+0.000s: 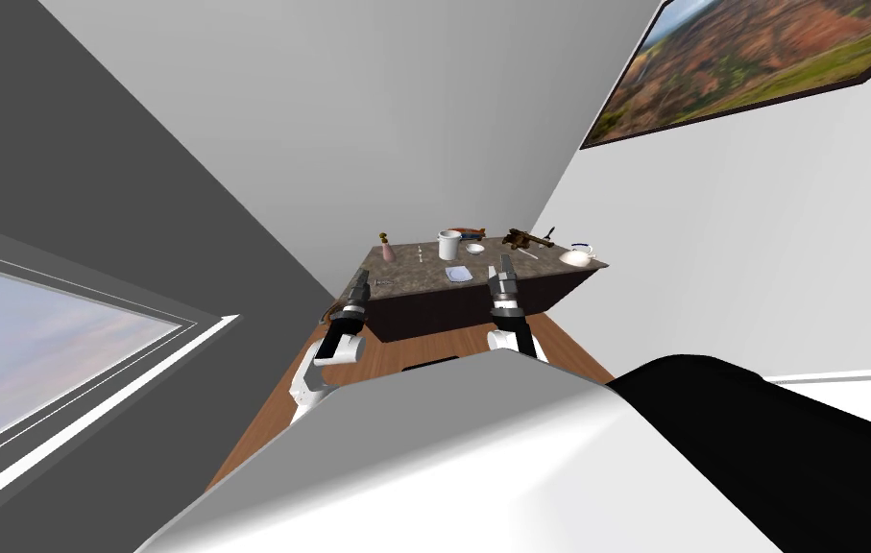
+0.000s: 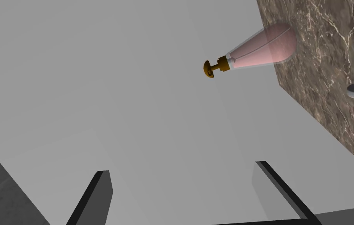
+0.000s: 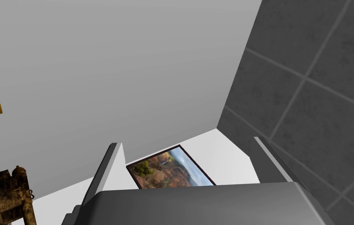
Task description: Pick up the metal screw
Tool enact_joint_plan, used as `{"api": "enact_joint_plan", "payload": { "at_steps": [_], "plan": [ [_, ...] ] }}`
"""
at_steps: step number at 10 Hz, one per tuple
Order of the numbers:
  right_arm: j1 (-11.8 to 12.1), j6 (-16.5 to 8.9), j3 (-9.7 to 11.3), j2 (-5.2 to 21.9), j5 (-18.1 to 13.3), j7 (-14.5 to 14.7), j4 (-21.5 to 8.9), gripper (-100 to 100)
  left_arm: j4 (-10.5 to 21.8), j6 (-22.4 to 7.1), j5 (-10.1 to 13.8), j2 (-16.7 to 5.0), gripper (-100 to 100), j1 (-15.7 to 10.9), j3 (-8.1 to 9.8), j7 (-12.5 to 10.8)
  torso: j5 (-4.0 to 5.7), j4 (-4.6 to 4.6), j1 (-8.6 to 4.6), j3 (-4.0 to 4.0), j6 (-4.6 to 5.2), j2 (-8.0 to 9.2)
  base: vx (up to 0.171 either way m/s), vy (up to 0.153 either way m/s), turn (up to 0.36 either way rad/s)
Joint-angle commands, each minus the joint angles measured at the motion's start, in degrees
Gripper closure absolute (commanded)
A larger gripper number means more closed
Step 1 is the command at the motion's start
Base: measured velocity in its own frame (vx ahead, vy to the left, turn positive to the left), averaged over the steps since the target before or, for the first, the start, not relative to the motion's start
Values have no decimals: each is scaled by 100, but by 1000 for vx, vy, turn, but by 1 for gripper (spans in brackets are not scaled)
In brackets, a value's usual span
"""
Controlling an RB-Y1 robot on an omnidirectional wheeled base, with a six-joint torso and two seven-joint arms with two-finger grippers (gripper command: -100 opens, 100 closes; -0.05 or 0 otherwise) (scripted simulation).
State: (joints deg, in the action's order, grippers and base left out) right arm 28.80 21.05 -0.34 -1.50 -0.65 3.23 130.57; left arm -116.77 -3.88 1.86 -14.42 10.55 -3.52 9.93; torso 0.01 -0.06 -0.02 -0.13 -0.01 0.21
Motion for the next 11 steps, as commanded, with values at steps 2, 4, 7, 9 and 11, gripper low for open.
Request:
{"api": "enact_joint_plan", "payload": {
  "at_steps": [2,4,7,9,11],
  "plan": [
    [0,0,0,0,0,0,0,0,196,-380,-2,-106,-100,-196,-24,28,-1,1,4,1,1,-1,-53,6,-15],
    [0,0,0,0,0,0,0,0,422,-657,-8,-180,-100,-396,-47,60,-1,1,3,2,0,-3,-50,0,-24],
    [0,0,0,0,0,0,0,0,896,-1155,-13,-315,-100,-808,-85,120,-1,2,2,5,0,-9,-40,0,-26],
    [0,0,0,0,0,0,0,0,1109,-1445,-11,-377,-100,-1018,-99,147,-1,2,4,6,0,-11,-34,5,-30],
    [1,0,0,0,0,0,0,0,1361,-1700,-6,-438,-100,-1231,-109,173,-1,3,4,7,-1,-13,-28,4,-31]
  ]
}}
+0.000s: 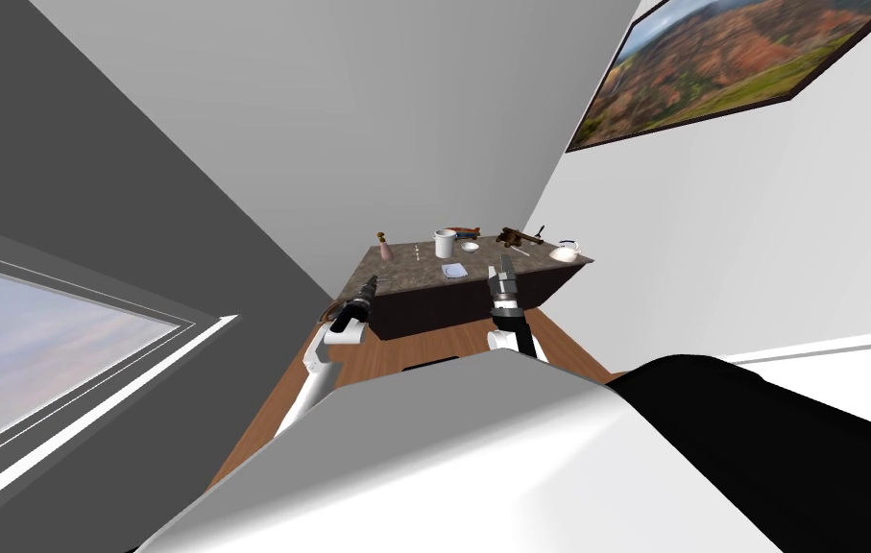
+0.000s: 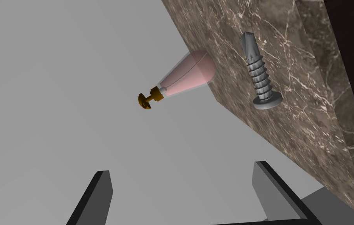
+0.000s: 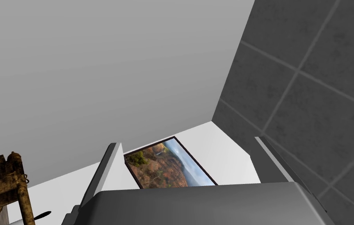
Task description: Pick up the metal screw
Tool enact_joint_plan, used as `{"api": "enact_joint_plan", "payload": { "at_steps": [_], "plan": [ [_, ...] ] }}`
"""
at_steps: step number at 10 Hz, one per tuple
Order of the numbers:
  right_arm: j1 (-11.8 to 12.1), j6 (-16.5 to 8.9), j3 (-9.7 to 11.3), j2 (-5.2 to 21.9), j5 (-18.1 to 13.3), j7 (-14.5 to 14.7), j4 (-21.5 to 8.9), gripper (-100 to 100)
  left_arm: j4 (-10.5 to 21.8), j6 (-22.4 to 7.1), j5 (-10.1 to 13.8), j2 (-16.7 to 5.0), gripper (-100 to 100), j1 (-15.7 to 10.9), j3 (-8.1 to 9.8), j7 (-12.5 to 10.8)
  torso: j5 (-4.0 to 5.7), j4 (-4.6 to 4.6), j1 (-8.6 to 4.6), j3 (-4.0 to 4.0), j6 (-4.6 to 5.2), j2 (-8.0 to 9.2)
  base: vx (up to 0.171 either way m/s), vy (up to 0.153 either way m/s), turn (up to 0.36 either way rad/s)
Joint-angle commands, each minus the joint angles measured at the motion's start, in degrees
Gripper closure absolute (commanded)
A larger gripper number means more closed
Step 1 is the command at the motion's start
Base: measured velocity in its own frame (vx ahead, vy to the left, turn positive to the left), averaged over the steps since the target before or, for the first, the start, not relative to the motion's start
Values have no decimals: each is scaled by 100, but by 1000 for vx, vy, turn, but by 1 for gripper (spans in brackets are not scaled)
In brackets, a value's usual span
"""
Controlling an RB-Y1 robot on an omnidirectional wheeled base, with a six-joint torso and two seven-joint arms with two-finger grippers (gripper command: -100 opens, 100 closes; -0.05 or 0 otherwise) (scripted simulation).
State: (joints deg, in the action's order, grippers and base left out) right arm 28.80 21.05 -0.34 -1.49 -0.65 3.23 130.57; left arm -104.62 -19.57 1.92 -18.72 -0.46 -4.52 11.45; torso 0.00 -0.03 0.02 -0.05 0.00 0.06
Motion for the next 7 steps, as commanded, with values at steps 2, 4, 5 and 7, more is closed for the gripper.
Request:
{"api": "enact_joint_plan", "payload": {
  "at_steps": [2,4,5,7],
  "plan": [
    [0,0,0,0,0,0,0,0,392,-404,-4,-66,-100,-342,-15,44,0,1,1,1,-1,-2,-16,6,-38],
    [0,0,0,0,0,0,0,0,645,-675,7,-123,-100,-556,-19,66,0,1,0,3,-2,-5,-10,7,-34],
    [0,0,0,0,0,0,0,0,679,-697,7,-123,-100,-556,-19,66,0,1,1,4,-1,-7,-6,7,-36],
    [0,0,0,0,0,0,0,0,933,-944,21,-178,-100,-770,-18,86,0,2,1,5,0,-9,-1,8,-44]
  ]
}}
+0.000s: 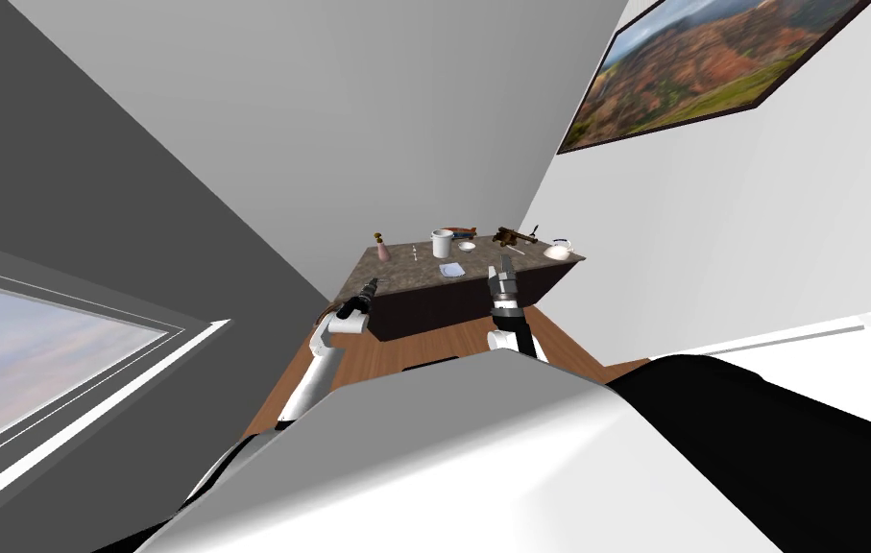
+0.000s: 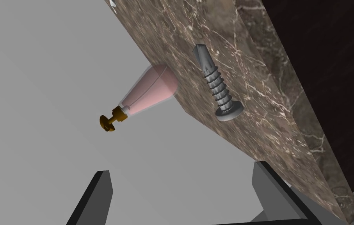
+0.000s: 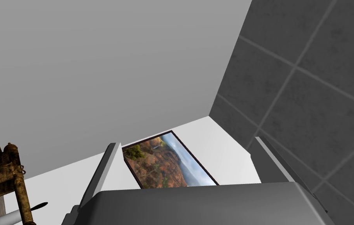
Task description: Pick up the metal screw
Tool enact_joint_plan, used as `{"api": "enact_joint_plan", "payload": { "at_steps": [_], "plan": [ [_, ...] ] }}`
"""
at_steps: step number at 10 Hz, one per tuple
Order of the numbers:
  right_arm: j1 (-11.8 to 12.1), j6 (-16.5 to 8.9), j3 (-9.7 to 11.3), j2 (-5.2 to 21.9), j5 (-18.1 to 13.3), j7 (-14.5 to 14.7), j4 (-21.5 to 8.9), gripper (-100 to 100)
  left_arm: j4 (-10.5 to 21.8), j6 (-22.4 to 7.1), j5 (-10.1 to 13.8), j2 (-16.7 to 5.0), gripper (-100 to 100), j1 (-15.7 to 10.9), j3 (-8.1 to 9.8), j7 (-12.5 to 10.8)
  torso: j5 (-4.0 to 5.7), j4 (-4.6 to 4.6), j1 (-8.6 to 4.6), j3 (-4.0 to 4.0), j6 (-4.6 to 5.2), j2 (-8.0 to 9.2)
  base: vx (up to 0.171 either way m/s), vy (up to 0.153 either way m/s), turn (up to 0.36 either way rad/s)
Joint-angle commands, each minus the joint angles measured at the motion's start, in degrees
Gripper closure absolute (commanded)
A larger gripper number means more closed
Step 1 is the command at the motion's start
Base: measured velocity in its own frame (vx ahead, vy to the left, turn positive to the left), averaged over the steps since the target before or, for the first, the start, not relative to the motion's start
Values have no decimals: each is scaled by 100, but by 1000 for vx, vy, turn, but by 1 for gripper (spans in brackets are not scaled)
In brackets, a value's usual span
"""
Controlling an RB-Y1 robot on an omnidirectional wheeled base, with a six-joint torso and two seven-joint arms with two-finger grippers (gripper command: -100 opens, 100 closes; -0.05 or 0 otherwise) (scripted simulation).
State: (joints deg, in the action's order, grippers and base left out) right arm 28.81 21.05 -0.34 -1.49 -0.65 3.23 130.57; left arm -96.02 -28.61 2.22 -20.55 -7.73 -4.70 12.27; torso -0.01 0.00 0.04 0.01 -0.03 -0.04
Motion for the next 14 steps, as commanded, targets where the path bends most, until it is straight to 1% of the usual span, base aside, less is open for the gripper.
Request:
{"api": "enact_joint_plan", "payload": {
  "at_steps": [1,2,3,4,5,7,8,9,10,11,13,14],
  "plan": [
    [0,0,0,0,0,0,0,0,286,-278,7,-49,-100,-256,4,22,0,0,0,0,0,0,6,9,-65],
    [0,0,0,0,0,0,0,0,464,-441,25,-100,-100,-464,11,37,0,0,0,2,2,-3,18,16,-95],
    [0,0,0,0,0,0,0,0,578,-507,25,-100,-100,-466,11,37,0,1,2,4,2,-7,18,16,-34],
    [0,0,0,0,0,0,0,0,804,-710,46,-150,-100,-674,21,51,-1,2,2,4,-1,-7,23,17,-54],
    [0,0,0,0,0,0,0,0,827,-726,46,-150,-100,-674,21,51,-1,2,3,5,1,-9,20,11,-41],
    [0,0,0,0,0,0,0,0,1242,-1090,93,-240,-100,-1071,49,73,0,2,0,6,1,-10,34,18,-89],
    [0,0,0,0,0,0,0,0,1312,-1132,93,-240,-100,-1073,49,73,-1,3,5,9,1,-16,36,27,-45],
    [1,0,0,0,0,0,0,0,1545,-1318,119,-280,-100,-1262,66,81,-2,4,5,9,-1,-14,44,17,-59],
    [1,0,0,0,0,0,0,0,1713,-1469,146,-316,-100,-1442,84,88,-1,4,3,10,0,-17,62,18,-103],
    [1,0,0,0,0,0,0,0,1771,-1492,146,-316,-100,-1442,84,88,0,5,2,13,1,-23,43,18,-45],
    [1,0,0,0,0,0,0,0,2197,-1806,201,-373,-100,-1770,123,97,-1,4,3,12,1,-20,60,28,-97],
    [1,0,0,0,0,0,0,0,2361,-1945,229,-394,-100,-1916,142,99,-1,6,7,15,0,-25,85,39,-93]
  ]
}}
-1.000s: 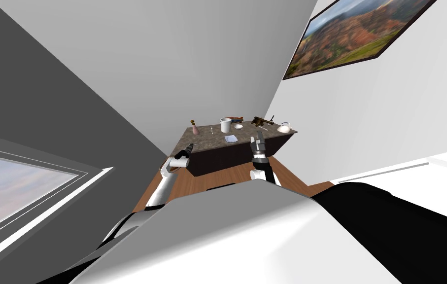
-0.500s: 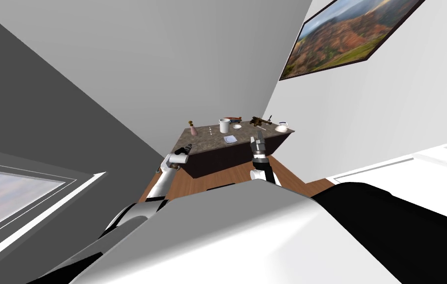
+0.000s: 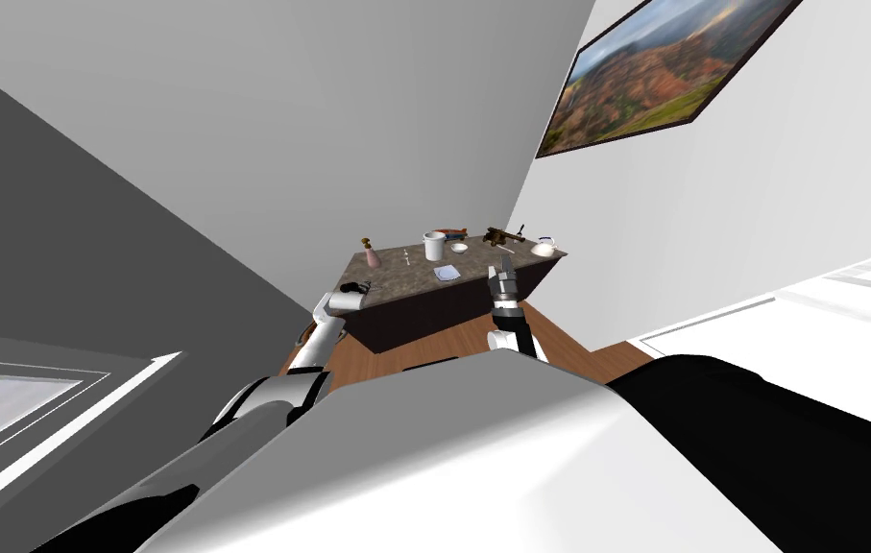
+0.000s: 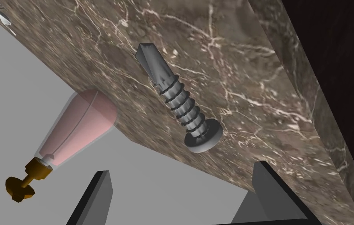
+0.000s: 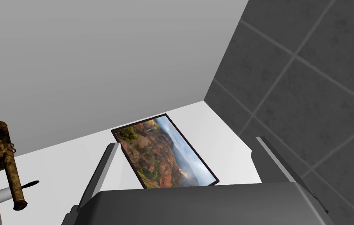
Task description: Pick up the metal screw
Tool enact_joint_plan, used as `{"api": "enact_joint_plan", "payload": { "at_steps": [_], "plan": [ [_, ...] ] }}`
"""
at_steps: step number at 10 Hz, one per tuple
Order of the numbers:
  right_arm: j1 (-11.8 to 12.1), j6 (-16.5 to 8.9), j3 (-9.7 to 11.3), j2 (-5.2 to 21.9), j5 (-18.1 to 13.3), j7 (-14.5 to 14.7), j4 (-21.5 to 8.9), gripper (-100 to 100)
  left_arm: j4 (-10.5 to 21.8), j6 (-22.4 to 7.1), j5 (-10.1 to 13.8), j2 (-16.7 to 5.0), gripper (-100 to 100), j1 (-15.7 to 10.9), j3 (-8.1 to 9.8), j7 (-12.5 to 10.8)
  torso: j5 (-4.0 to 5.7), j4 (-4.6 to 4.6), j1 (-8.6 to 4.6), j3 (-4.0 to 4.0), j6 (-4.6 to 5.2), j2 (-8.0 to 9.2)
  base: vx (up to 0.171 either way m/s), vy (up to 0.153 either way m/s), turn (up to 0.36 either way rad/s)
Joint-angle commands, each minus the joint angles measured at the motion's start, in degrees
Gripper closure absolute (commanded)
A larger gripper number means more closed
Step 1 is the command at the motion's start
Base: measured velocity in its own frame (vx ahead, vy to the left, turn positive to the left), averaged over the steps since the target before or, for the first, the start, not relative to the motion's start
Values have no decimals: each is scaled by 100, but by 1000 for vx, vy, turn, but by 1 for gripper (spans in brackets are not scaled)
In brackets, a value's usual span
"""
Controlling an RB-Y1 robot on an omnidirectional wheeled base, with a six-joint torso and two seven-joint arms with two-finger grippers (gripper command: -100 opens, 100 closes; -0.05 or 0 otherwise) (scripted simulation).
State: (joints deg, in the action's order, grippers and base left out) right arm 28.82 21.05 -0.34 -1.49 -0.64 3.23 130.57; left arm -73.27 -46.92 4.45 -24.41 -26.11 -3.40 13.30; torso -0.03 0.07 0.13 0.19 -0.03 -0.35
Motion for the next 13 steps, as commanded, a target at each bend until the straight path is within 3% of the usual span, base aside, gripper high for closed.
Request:
{"api": "enact_joint_plan", "payload": {
  "at_steps": [1,2,8,9,10,11,13],
  "plan": [
    [0,0,0,0,0,0,0,0,286,-241,33,-24,-100,-210,30,-2,0,0,0,0,0,0,89,48,-85],
    [0,0,0,0,0,0,0,0,309,-241,33,-24,-100,-210,30,-2,-1,1,3,2,0,-2,54,28,-30],
    [0,0,0,0,0,0,0,0,1170,-772,180,-48,-100,-662,106,-10,0,0,-3,-3,-2,5,61,27,-68],
    [0,0,0,0,0,0,0,0,1116,-688,147,-39,-100,-646,95,-14,0,0,-7,-3,-1,6,27,8,-16],
    [0,0,0,0,0,0,0,0,1134,-698,145,-34,0,-649,94,-21,2,-2,-12,-9,-3,18,5,2,3],
    [-1,0,0,-1,0,0,0,0,1249,-526,103,-3,-100,-597,97,-42,2,-5,-15,-14,-2,27,44,20,-22],
    [0,0,0,0,0,0,0,0,1259,-530,100,-1,-100,-597,97,-42,1,-1,-8,-5,-2,10,51,16,-12]
  ]
}}
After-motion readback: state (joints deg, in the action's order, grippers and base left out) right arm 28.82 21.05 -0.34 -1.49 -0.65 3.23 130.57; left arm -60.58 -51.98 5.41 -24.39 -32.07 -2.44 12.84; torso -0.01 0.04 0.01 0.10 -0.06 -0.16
